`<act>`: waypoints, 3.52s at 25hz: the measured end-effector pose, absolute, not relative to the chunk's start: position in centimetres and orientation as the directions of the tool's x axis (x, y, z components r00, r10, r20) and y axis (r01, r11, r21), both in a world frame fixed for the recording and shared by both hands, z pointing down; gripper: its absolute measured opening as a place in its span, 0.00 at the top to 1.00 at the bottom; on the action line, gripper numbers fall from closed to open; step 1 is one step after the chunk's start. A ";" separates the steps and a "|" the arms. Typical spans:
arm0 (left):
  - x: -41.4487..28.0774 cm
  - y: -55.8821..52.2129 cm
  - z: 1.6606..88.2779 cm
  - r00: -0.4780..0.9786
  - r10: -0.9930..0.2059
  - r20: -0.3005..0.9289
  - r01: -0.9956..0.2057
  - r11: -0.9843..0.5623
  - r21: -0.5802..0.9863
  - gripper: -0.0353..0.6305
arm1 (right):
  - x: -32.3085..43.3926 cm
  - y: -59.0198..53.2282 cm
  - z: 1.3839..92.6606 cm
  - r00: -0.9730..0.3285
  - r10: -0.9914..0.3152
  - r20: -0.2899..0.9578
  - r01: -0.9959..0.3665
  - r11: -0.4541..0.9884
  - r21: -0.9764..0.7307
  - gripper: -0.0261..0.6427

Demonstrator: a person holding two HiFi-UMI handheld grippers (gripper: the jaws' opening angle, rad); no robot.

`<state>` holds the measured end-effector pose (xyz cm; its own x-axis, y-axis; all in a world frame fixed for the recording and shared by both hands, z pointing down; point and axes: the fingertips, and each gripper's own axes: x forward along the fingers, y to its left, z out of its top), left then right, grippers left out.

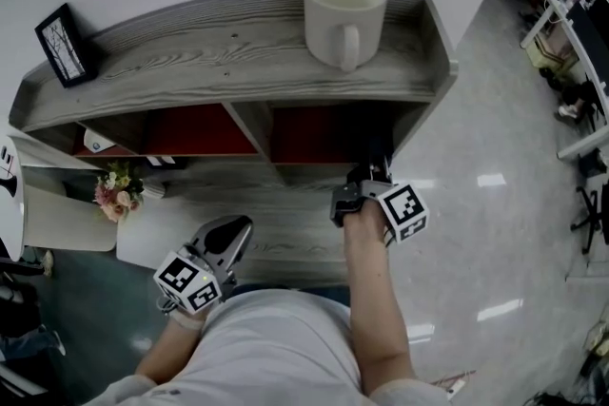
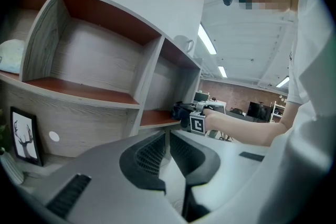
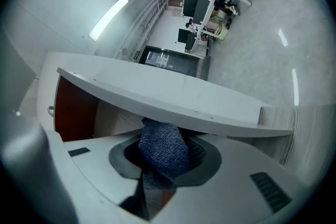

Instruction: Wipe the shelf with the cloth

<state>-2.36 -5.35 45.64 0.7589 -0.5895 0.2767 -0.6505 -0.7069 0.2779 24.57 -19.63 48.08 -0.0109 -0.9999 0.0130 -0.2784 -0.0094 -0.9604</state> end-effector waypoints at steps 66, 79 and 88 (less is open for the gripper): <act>-3.6 -5.7 45.5 0.741 -0.618 0.264 -0.672 -0.687 0.276 0.89 | 25.6 -24.2 48.7 0.222 -0.967 0.125 0.096 -0.106 -0.990 0.79; -4.0 -4.6 45.3 0.747 -0.614 0.255 -0.664 -0.691 0.285 0.89 | 25.5 -21.5 50.3 0.224 -0.950 0.216 0.150 -0.185 -0.971 0.80; -3.8 -3.1 45.7 0.789 -0.562 0.247 -0.614 -0.728 0.305 0.89 | 24.9 -16.6 51.3 0.234 -0.942 0.241 0.158 -0.207 -0.965 0.80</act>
<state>-3.77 -3.07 45.66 0.7894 -0.5618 0.2473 -0.6138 -0.7281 0.3051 24.94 -16.57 51.31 0.2337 -0.9420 0.2407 0.1579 -0.2075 -0.9654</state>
